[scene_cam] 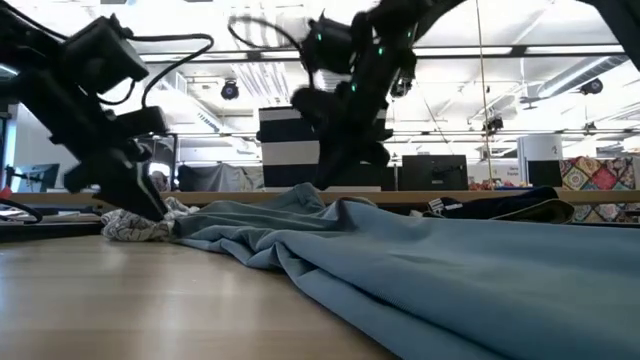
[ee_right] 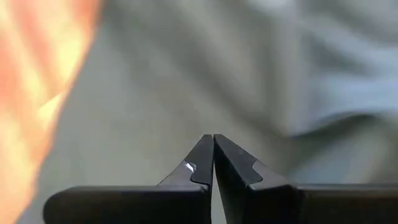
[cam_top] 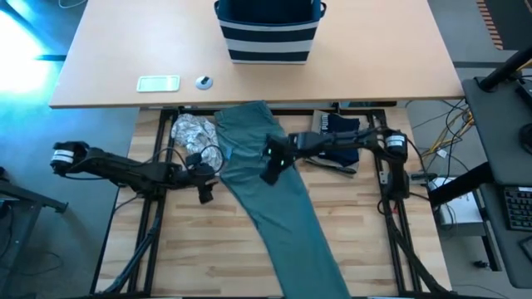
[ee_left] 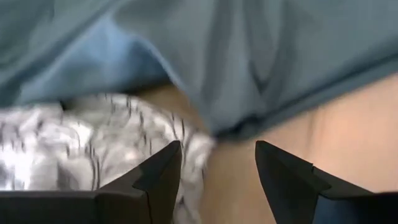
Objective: Fold Laundry from Bin
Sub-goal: Fold the blue pants
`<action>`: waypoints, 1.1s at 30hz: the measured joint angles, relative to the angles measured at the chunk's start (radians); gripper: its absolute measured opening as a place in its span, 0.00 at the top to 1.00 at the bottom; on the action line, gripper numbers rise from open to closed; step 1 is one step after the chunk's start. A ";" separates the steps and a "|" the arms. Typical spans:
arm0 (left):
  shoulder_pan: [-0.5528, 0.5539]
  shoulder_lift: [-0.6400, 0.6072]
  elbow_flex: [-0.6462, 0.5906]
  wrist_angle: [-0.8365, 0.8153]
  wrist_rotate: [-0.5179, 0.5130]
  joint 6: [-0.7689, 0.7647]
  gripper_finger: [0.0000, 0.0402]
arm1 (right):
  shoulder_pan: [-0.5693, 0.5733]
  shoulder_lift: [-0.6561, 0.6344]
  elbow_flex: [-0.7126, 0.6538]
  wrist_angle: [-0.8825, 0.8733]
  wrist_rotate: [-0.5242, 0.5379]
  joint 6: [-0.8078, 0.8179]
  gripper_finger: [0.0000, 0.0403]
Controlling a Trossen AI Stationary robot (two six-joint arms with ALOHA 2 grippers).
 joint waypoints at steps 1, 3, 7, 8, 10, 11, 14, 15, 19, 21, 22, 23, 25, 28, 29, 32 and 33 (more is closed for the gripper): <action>0.003 0.018 -0.004 0.041 -0.007 0.021 0.53 | 0.028 0.000 0.000 -0.001 -0.017 0.015 0.98; 0.008 0.045 -0.005 0.107 -0.005 0.055 0.53 | 0.088 0.000 0.000 -0.005 -0.036 0.056 0.98; 0.014 0.121 0.000 0.191 0.028 0.086 0.53 | 0.199 -0.002 0.000 -0.012 -0.039 0.196 0.98; 0.017 0.145 0.003 0.219 0.052 0.086 0.53 | 0.224 -0.002 0.000 -0.016 -0.039 0.231 0.98; 0.023 0.194 0.004 0.233 0.081 0.071 0.53 | 0.273 -0.003 0.000 -0.028 -0.038 0.302 0.98; 0.026 0.225 0.004 0.241 0.081 0.055 0.53 | 0.293 -0.003 -0.001 -0.034 -0.037 0.329 0.98; 0.035 0.288 0.024 0.231 0.090 -0.023 0.56 | 0.350 -0.003 -0.002 -0.062 -0.037 0.404 0.98; 0.035 0.305 0.038 0.226 0.097 -0.047 0.59 | 0.367 -0.008 -0.002 -0.074 -0.037 0.425 0.98; 0.035 0.329 0.084 0.179 0.119 -0.104 0.82 | 0.435 -0.020 -0.005 -0.107 -0.017 0.497 0.98; 0.036 0.324 0.097 0.156 0.119 -0.120 0.95 | 0.469 -0.021 -0.022 -0.107 0.021 0.527 0.98; 0.037 0.320 0.104 0.145 0.121 -0.139 0.97 | 0.484 -0.021 -0.036 -0.094 0.036 0.547 0.98; 0.037 0.310 0.113 0.119 0.127 -0.161 0.97 | 0.498 -0.017 -0.052 -0.080 0.040 0.563 0.98; 0.032 0.284 0.127 0.037 0.133 -0.206 0.98 | 0.526 -0.008 -0.084 -0.050 0.032 0.602 0.98; 0.023 0.227 0.133 -0.103 0.188 -0.236 0.99 | 0.567 -0.006 -0.151 -0.018 -0.013 0.644 0.98; 0.021 0.203 0.133 -0.138 0.214 -0.241 0.99 | 0.580 -0.006 -0.173 -0.007 -0.034 0.659 0.98; 0.021 0.123 0.134 -0.219 0.283 -0.276 0.96 | 0.619 -0.006 -0.229 -0.028 -0.134 0.678 0.98; 0.023 0.095 0.134 -0.225 0.317 -0.277 0.95 | 0.629 -0.008 -0.235 -0.016 -0.178 0.678 0.98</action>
